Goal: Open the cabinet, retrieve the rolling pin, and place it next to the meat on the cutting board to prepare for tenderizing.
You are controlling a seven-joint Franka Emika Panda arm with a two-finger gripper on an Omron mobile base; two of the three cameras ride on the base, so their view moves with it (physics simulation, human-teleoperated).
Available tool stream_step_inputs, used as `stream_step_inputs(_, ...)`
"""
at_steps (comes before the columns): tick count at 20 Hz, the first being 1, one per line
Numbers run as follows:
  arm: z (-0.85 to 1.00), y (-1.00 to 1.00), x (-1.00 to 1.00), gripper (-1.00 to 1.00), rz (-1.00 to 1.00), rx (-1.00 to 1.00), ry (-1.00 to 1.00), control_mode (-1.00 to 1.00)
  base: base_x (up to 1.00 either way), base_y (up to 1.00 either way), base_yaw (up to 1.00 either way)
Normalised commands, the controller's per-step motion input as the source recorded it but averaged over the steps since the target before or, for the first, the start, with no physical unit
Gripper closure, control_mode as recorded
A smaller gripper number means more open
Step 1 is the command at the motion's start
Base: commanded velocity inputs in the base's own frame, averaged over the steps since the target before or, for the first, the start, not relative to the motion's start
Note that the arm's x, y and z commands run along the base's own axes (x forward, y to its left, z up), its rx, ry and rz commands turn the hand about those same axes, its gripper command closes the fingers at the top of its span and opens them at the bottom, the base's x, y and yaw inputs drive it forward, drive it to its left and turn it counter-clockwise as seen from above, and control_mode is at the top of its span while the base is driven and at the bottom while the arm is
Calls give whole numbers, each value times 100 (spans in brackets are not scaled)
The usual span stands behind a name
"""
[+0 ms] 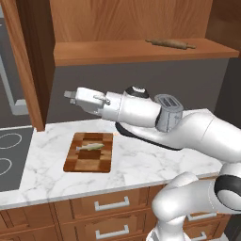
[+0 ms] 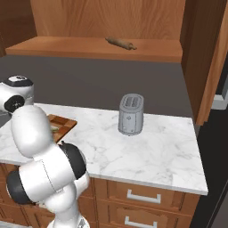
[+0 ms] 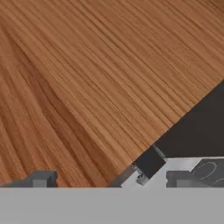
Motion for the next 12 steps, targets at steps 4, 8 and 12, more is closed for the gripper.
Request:
stream_step_inputs(4,49,-87,0,-100,0,-16,-20,-100,0,0,0)
stream_step_inputs(8,69,-73,-2,-100,0,-22,-18,-100,0,0,0)
stream_step_inputs(12,85,-72,-2,-100,0,-29,-13,-100,0,0,0)
